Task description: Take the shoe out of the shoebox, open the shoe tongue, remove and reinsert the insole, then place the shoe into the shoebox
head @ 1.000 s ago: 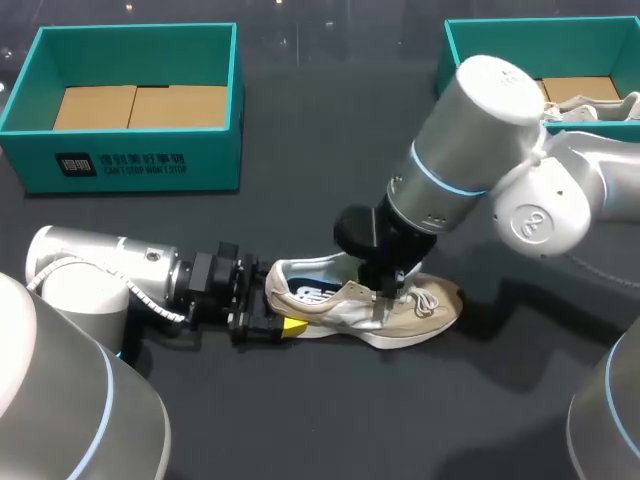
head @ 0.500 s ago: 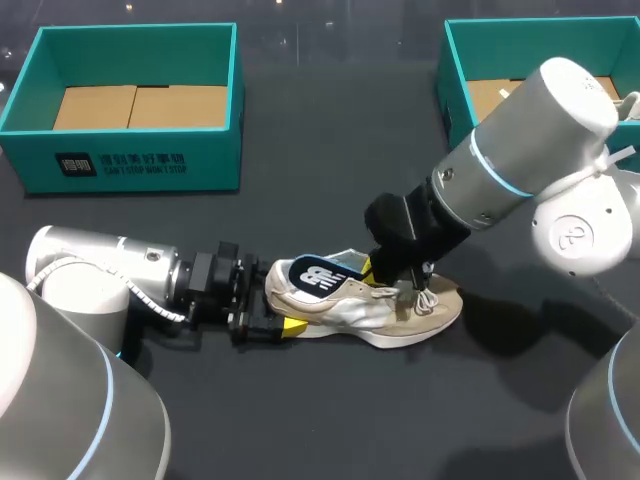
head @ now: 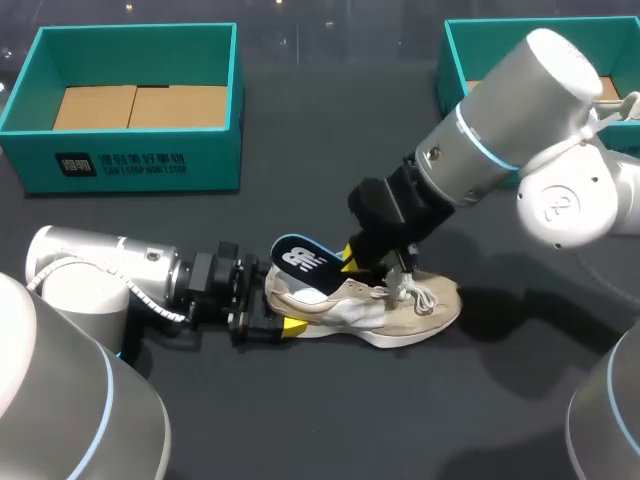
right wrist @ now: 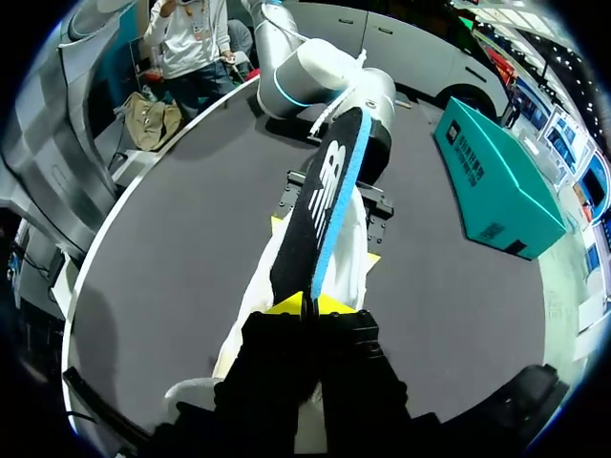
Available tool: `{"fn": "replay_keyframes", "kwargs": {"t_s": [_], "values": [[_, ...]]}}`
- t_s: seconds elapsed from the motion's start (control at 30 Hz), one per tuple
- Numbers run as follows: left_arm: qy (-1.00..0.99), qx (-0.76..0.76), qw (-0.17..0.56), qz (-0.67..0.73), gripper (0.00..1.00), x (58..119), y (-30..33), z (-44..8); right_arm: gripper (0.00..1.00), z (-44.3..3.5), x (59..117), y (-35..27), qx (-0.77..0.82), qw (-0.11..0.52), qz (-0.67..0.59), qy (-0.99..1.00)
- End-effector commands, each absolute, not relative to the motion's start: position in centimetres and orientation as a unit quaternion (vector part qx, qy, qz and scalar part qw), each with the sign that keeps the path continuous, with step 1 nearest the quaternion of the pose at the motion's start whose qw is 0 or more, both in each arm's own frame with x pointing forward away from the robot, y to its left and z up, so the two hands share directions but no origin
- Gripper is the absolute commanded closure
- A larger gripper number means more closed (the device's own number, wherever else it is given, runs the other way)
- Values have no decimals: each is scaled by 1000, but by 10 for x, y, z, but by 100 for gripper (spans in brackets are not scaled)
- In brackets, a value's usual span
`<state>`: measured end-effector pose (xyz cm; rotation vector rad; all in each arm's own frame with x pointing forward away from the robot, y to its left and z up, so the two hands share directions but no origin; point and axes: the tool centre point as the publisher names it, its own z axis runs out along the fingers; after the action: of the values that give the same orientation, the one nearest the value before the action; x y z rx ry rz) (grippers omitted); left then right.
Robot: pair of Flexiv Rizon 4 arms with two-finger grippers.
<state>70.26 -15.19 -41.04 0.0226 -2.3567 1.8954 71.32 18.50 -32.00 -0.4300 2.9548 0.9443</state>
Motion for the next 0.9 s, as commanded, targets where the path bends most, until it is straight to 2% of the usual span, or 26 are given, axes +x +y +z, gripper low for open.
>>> {"fn": "replay_keyframes", "kwargs": {"t_s": [0.03, 0.27, 0.3, 0.33, 0.37, 0.47, 0.53, 0.77, 0.83, 0.9], "values": [[-778, 8, 58, 625, 100, 703, -153, -414, 100, -319, 719, 202, -143, -3, 284, 948], [-778, 8, 58, 625, 100, 703, -153, -414, 100, -319, 717, 206, -143, -16, 282, 949], [-778, 8, 58, 625, 100, 703, -153, -414, 98, -319, 717, 206, -141, -17, 281, 949], [-778, 8, 58, 625, 100, 703, -153, -414, 87, -319, 717, 206, -138, -19, 280, 950], [-778, 8, 58, 625, 100, 703, -153, -414, 64, -318, 717, 205, -134, -21, 280, 950], [-778, 8, 58, 625, 100, 703, -153, -414, 52, -318, 717, 203, -120, -29, 281, 952], [-778, 8, 58, 625, 100, 703, -153, -414, 25, -317, 719, 202, -98, -45, 283, 953], [-778, 8, 58, 625, 100, 703, -153, -414, 41, -311, 719, 204, -39, -78, 265, 960], [-778, 8, 58, 625, 100, 703, -153, -414, 42, -310, 720, 205, -31, -86, 257, 962], [-778, 8, 58, 625, 100, 703, -153, -414, 39, -308, 720, 207, -20, -95, 254, 962]]}}
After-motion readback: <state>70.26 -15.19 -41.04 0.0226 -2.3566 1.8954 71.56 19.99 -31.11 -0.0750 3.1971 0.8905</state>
